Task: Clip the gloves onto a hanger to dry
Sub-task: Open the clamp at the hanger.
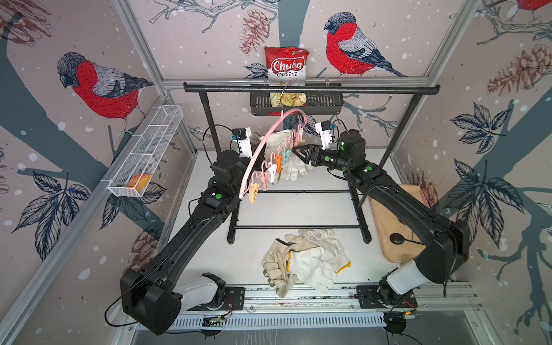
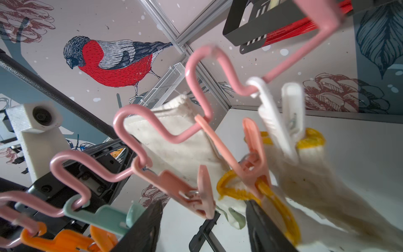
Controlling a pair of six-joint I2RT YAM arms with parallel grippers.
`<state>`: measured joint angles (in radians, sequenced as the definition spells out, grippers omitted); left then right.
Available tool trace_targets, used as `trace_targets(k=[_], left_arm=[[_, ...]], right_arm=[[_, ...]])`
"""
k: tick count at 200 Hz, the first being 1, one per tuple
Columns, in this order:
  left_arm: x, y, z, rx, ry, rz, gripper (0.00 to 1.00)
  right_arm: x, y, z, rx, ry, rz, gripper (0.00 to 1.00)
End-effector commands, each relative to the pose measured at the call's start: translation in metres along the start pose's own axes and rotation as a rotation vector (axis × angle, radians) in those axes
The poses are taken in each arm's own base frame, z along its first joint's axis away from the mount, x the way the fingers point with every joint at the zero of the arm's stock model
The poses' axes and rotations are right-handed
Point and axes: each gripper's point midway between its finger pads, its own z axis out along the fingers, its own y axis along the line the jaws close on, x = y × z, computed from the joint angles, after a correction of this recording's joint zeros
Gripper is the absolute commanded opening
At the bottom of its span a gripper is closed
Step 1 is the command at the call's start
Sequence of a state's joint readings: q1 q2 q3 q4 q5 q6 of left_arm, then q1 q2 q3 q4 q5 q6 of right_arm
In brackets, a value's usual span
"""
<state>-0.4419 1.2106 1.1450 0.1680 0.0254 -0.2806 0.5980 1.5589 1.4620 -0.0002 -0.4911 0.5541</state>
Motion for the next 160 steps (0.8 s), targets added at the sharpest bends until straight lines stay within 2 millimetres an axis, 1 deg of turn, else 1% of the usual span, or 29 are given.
trace_targets(k=[1, 40, 80, 104, 128, 160], left_arm=[[-0.009, -0.004, 0.000, 0.015, -0.031, 0.016, 0.00], [-0.010, -0.004, -0.001, 0.011, -0.031, 0.022, 0.00], [-0.011, -0.004, -0.003, 0.010, -0.033, 0.029, 0.00], [-0.012, -0.004, -0.004, 0.010, -0.036, 0.031, 0.00], [-0.012, -0.004, -0.005, 0.010, -0.037, 0.034, 0.00], [-0.012, -0.004, -0.006, 0.010, -0.035, 0.039, 0.00]], right_arm=[[-0.011, 0.016, 0.003, -0.055, -0.038, -0.017, 0.65], [-0.011, 0.015, 0.010, -0.052, -0.035, -0.022, 0.64], [-0.017, 0.018, 0.013, -0.054, -0.049, -0.029, 0.62], [-0.019, 0.016, 0.016, -0.047, -0.055, -0.031, 0.60], [-0.019, 0.014, 0.019, -0.041, -0.055, -0.037, 0.57], [-0.021, 0.014, 0.020, -0.033, -0.061, -0.044, 0.50]])
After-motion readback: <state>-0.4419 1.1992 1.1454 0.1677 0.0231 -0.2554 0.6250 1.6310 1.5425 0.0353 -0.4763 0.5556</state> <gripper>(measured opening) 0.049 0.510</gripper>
